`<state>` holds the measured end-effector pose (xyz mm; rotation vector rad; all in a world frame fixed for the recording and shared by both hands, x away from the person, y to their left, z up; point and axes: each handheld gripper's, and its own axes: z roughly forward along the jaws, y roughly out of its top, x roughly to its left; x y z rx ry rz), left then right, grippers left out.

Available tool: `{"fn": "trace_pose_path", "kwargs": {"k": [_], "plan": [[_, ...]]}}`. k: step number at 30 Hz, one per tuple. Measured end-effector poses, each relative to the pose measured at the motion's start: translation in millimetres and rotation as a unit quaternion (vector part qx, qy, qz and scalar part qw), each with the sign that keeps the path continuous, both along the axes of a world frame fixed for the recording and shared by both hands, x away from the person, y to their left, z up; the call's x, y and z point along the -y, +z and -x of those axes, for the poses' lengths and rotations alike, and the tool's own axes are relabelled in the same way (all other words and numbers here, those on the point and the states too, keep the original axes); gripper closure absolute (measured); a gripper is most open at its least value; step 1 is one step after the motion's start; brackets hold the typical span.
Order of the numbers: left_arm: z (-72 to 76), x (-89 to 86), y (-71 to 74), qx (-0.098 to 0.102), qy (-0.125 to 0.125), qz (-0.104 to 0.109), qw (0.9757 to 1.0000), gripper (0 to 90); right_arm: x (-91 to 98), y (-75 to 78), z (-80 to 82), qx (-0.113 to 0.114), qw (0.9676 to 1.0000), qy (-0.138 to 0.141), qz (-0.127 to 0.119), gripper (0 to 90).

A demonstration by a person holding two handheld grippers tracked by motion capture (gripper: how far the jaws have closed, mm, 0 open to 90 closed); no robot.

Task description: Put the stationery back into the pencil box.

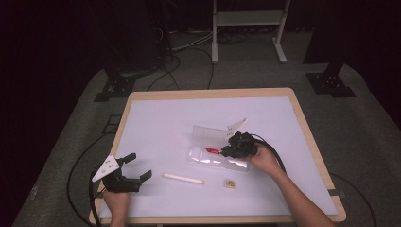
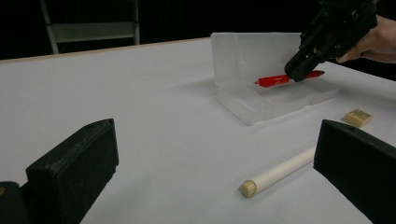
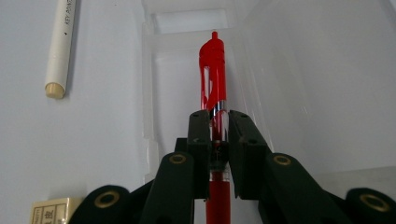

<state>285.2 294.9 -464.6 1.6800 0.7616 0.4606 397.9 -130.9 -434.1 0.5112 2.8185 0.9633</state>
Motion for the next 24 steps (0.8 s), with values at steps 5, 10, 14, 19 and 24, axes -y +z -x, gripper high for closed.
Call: {"fn": "trace_pose_path", "kwargs": {"k": [5, 10, 14, 19, 24], "plan": [[0.0, -0.1, 0.0, 0.0, 0.001, 0.0, 1.0, 0.0, -1.8, -5.5, -2.8, -0.011, 0.9999, -0.003, 0.003, 78.6], [0.7, 0.2, 0.0, 0.003, -0.002, -0.004, 1.0, 0.0, -2.9, -9.9, -5.6, -0.013, 0.9999, -0.002, 0.008, 78.6], [0.3, 0.0, 0.0, 0.002, 0.0, -0.002, 1.0, 0.0, -3.5, -12.9, -6.7, -0.017, 0.9998, -0.002, 0.011, 78.6], [0.5, -0.1, 0.2, 0.001, 0.0, -0.004, 1.0, 0.0, -1.8, -15.1, -8.1, -0.02, 0.9997, -0.002, 0.013, 78.4], [0.5, -0.1, 0.2, 0.001, 0.0, -0.004, 1.0, 0.0, -2.3, -15.8, -7.7, -0.02, 0.9996, -0.001, 0.018, 78.2]]}}
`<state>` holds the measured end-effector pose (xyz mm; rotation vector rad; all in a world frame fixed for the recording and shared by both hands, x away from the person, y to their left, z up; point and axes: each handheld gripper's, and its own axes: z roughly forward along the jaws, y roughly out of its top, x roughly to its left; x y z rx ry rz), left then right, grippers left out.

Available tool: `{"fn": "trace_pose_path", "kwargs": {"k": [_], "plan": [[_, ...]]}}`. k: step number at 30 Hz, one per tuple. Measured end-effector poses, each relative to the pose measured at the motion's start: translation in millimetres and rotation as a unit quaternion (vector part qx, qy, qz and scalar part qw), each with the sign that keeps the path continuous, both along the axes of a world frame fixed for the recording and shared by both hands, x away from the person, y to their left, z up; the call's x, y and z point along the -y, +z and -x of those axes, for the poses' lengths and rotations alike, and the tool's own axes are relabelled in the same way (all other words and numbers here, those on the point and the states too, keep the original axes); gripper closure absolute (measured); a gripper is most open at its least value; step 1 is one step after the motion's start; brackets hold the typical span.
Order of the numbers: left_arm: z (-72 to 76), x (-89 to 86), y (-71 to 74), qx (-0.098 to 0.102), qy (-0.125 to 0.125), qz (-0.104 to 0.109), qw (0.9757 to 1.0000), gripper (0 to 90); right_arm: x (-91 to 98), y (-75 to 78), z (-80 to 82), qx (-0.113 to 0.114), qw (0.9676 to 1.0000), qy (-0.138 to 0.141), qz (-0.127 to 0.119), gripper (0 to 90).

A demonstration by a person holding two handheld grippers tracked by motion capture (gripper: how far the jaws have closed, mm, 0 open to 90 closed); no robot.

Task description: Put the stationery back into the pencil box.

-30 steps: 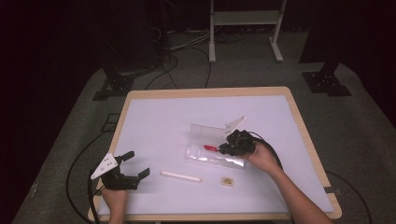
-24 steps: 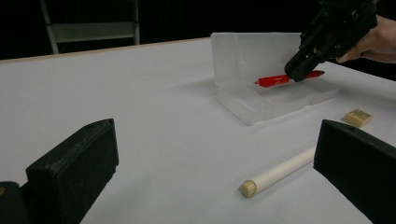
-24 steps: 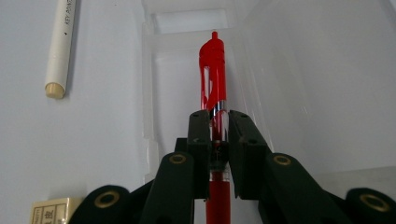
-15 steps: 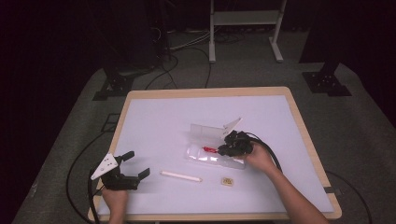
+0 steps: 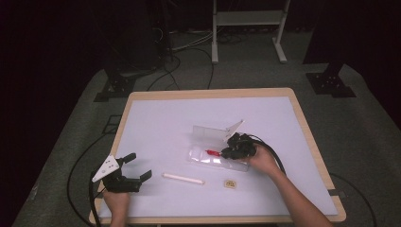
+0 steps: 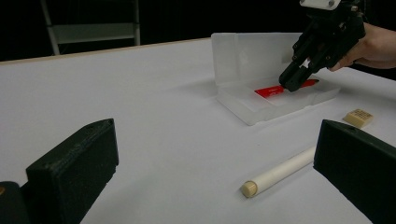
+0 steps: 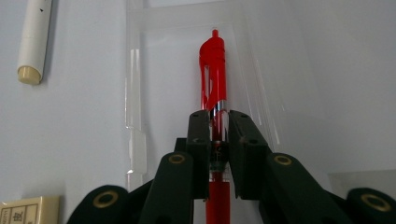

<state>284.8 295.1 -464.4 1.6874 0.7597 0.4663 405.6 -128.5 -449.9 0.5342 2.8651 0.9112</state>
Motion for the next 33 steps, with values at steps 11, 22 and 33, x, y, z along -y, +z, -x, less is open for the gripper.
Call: {"fn": "trace_pose_path", "kwargs": {"k": [11, 22, 33], "plan": [[-2.4, -0.9, -0.2, -0.001, 0.005, 0.009, 0.9999, 0.0, 7.3, 6.0, 3.9, -0.01, 0.9995, -0.009, -0.03, 71.7], [-3.3, -2.9, -0.1, 0.008, 0.009, 0.015, 0.9998, 0.0, 14.2, 14.6, 21.0, -0.006, 0.9986, -0.006, -0.052, 65.4], [-3.1, -2.0, -0.3, 0.003, 0.013, 0.013, 0.9998, 0.0, 30.8, 28.2, 43.7, -0.001, 0.9972, -0.003, -0.075, 60.1]]}}
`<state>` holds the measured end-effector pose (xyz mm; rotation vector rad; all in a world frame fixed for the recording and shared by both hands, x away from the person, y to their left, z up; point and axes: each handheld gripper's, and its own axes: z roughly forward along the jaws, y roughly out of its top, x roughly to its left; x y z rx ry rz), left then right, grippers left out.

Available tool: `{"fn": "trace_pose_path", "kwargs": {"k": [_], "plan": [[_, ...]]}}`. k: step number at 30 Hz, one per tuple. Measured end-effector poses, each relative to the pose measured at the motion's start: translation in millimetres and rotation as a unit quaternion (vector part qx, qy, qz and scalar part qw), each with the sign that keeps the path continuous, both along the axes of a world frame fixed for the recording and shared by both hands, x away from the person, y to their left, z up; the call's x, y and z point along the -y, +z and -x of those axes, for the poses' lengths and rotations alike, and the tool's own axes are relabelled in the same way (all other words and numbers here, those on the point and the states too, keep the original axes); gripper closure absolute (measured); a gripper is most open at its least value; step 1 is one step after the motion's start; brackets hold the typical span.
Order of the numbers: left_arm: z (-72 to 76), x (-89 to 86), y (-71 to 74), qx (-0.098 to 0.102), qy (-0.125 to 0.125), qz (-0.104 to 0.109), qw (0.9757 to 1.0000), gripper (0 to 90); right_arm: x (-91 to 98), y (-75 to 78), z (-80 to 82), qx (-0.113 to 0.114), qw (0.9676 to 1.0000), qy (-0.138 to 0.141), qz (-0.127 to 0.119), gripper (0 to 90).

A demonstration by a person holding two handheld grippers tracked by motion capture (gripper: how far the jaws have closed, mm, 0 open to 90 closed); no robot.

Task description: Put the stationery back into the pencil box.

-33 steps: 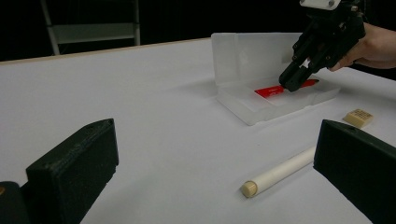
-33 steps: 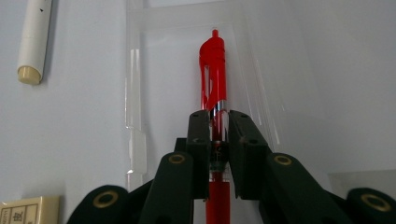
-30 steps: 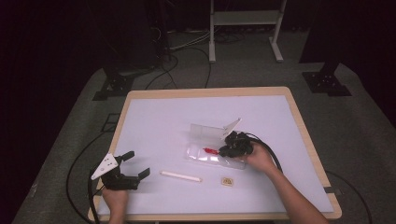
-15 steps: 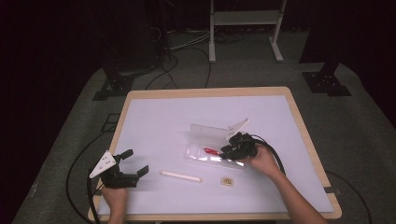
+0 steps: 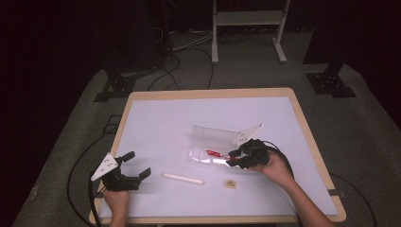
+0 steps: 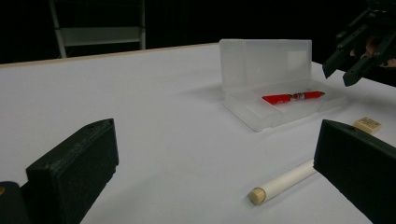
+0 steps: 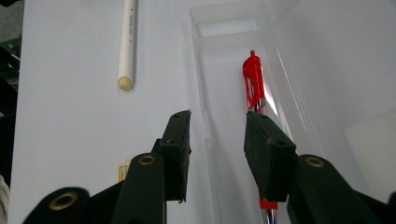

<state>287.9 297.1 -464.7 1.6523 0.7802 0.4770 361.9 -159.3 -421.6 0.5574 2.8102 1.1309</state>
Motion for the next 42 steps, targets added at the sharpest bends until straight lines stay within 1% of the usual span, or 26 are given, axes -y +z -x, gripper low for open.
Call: {"fn": "trace_pose_path", "kwargs": {"k": [3, 7, 14, 27, 28, 32, 33, 41, 42], "plan": [[0.7, 0.5, 0.1, 0.0, -0.003, -0.003, 1.0, 0.0, 4.9, 0.0, 4.1, 0.0, 1.0, 0.0, 0.0, 59.7], [0.6, 0.8, 0.1, -0.002, -0.002, -0.001, 1.0, 0.0, 9.0, -0.7, 7.9, -0.002, 1.0, -0.002, 0.0, 59.5], [1.0, 1.1, 0.2, 0.001, -0.002, -0.008, 1.0, 0.0, 12.0, -2.9, 18.5, 0.001, 1.0, 0.001, -0.002, 59.4], [0.8, 1.1, 0.2, 0.001, -0.004, -0.006, 1.0, 0.0, 8.5, -6.9, 26.5, -0.003, 0.9999, 0.011, 0.006, 58.8], [0.7, 1.1, 0.1, 0.001, -0.004, -0.006, 1.0, 0.0, 8.0, -7.4, 28.0, -0.001, 0.9999, 0.016, 0.007, 58.6], [0.9, 1.2, 0.2, 0.002, -0.005, -0.008, 1.0, 0.0, 7.0, -8.1, 30.9, -0.005, 0.9998, 0.017, 0.005, 58.3], [0.8, 1.3, 0.1, 0.002, -0.005, -0.006, 1.0, 0.0, 6.7, -9.0, 32.9, -0.003, 0.9997, 0.022, 0.007, 58.3], [1.3, 1.4, 0.3, 0.001, -0.006, -0.009, 0.9999, 0.0, 3.5, -11.7, 39.4, -0.006, 0.9995, 0.032, 0.006, 57.8], [1.5, 1.6, 0.3, 0.001, -0.007, -0.009, 0.9999, 0.0, 2.4, -12.7, 41.2, -0.01, 0.9994, 0.031, 0.005, 57.5]]}}
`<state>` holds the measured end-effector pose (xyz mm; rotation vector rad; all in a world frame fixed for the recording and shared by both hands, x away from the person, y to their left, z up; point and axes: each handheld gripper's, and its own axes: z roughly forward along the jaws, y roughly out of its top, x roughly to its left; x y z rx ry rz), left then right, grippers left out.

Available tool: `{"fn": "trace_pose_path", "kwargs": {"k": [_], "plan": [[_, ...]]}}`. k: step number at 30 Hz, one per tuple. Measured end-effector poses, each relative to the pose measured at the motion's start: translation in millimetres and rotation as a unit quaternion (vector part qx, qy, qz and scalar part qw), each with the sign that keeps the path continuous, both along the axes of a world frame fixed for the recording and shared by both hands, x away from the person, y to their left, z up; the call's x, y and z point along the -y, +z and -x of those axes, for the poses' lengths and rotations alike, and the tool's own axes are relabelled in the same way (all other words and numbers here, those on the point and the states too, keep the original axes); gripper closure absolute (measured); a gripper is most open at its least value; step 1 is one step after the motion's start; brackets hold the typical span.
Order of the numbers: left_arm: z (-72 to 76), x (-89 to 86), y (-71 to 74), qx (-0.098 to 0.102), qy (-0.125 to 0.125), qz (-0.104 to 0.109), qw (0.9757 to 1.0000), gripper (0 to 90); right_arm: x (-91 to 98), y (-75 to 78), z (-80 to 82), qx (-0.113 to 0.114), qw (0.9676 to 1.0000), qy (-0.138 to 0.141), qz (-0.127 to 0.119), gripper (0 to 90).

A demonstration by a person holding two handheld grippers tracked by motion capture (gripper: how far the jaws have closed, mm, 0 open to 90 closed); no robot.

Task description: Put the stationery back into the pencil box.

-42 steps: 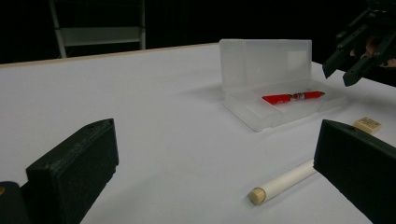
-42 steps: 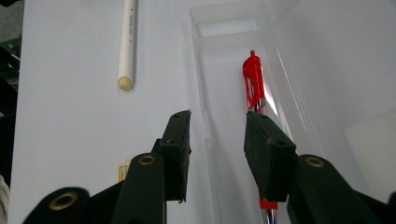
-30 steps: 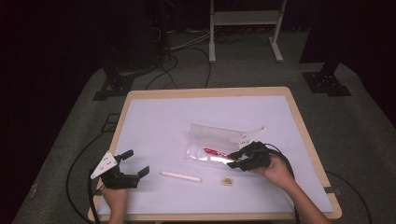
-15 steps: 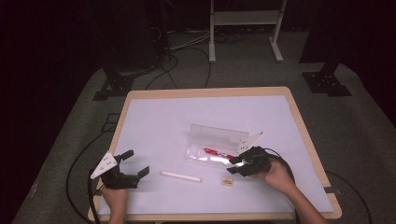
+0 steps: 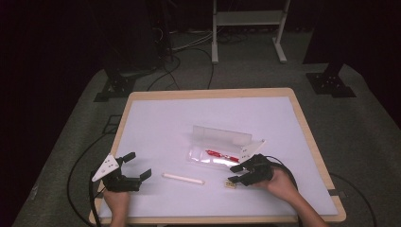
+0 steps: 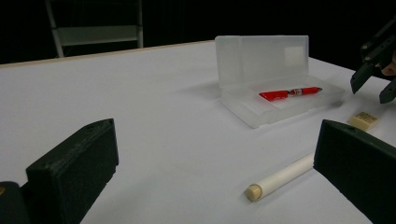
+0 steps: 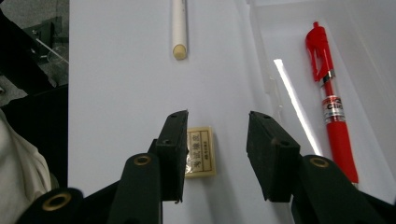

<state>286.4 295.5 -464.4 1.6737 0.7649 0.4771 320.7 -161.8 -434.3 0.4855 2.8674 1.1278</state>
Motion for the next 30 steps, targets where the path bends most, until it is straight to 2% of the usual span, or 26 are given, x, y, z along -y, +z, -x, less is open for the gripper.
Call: {"fn": "trace_pose_path", "kwargs": {"k": [17, 30], "plan": [[0.4, 0.4, -0.1, 0.0, -0.002, 0.0, 1.0, 0.0, -0.1, -14.5, 8.9, -0.009, 1.0, 0.001, 0.002, 55.8], [0.5, 0.4, 0.0, 0.0, -0.003, 0.0, 1.0, 0.0, -5.0, -22.2, 10.7, -0.008, 0.9997, 0.011, 0.018, 58.7]]}}
